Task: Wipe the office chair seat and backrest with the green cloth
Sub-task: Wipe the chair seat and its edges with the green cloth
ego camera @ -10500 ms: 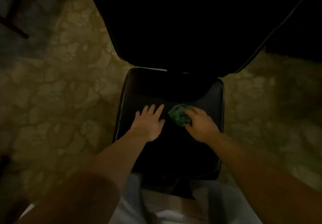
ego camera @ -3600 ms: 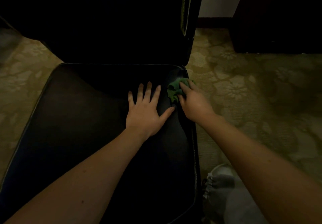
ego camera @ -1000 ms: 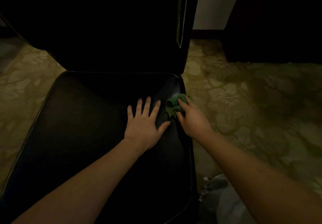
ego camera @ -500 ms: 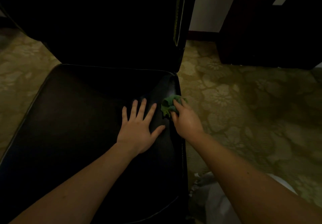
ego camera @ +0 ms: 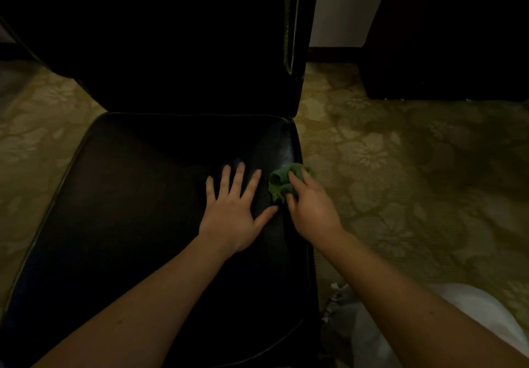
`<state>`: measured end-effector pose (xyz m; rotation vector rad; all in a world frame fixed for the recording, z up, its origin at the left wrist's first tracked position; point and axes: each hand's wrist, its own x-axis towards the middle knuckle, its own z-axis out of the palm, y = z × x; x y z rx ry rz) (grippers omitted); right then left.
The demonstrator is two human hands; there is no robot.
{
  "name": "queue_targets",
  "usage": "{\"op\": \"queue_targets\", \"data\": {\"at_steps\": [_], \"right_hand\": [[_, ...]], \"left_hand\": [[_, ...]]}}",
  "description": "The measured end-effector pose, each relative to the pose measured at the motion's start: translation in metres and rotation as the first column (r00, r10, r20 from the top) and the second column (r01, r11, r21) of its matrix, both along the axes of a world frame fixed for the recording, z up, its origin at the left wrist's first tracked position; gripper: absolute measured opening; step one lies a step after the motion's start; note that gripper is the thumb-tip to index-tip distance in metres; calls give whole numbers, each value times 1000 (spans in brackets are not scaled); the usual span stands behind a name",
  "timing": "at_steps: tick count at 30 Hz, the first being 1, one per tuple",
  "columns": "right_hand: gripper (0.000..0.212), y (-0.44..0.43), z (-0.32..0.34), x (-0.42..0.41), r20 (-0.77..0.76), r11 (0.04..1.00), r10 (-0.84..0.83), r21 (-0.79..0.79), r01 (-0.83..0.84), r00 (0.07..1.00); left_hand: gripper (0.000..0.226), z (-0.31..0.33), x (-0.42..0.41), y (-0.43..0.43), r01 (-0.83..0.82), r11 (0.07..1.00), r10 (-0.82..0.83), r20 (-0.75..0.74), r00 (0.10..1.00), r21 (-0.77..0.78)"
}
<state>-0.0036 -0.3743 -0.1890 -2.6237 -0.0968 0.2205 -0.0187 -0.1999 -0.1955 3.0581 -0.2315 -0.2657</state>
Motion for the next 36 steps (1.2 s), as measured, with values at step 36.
{"op": "queue_targets", "data": {"at_steps": [36], "right_hand": [[48, 3, 0, 17, 86, 1000, -9, 19, 7, 996]], "left_hand": [[93, -5, 2, 1, -8, 999, 10, 41, 999, -38]]}}
